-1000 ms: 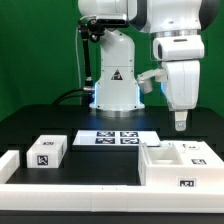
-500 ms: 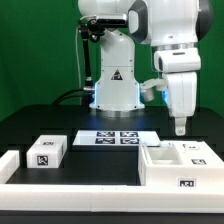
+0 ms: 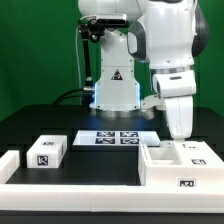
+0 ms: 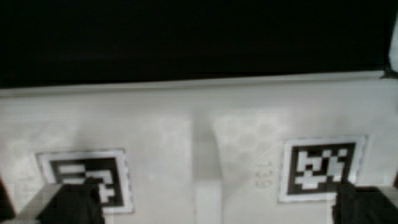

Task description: Assemble cabinet

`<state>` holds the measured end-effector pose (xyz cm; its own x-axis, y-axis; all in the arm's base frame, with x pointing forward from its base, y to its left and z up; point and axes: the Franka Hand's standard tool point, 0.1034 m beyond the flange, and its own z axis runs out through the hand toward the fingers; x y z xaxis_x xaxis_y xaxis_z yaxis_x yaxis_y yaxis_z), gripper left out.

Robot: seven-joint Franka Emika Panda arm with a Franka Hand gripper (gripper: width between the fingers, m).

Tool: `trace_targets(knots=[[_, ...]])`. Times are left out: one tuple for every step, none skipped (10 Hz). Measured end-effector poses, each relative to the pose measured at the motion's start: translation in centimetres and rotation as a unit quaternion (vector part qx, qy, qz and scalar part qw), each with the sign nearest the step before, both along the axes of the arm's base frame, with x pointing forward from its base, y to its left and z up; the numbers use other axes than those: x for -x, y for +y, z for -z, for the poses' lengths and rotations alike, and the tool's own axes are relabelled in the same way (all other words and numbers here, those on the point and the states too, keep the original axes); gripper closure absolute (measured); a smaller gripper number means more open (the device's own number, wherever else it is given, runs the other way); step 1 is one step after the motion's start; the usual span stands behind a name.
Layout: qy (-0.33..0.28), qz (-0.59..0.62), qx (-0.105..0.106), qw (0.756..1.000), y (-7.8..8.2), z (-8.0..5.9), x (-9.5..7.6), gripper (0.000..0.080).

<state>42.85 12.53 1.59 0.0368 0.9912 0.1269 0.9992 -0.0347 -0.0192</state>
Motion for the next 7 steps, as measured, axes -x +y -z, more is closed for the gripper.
trace_targets(knots=[[0.003, 0.0, -0.001, 1.0, 0.02, 0.27, 0.16, 0.0151], [0.003, 0.0, -0.001, 1.0, 0.01, 0.28, 0.17, 0.0151], [0.004, 0.0, -0.001, 1.0, 0.0, 0.31, 0.2, 0.0247], [0.004, 0.0, -0.001, 1.0, 0.0, 0.34, 0.23, 0.0394], [0.004, 0.0, -0.001, 1.0, 0.0, 0.35, 0.24, 0.0394], [0.005, 0.0, -0.001, 1.0, 0.01, 0.38, 0.26, 0.0533], [0.005, 0.0, -0.001, 1.0, 0.01, 0.39, 0.27, 0.0686]])
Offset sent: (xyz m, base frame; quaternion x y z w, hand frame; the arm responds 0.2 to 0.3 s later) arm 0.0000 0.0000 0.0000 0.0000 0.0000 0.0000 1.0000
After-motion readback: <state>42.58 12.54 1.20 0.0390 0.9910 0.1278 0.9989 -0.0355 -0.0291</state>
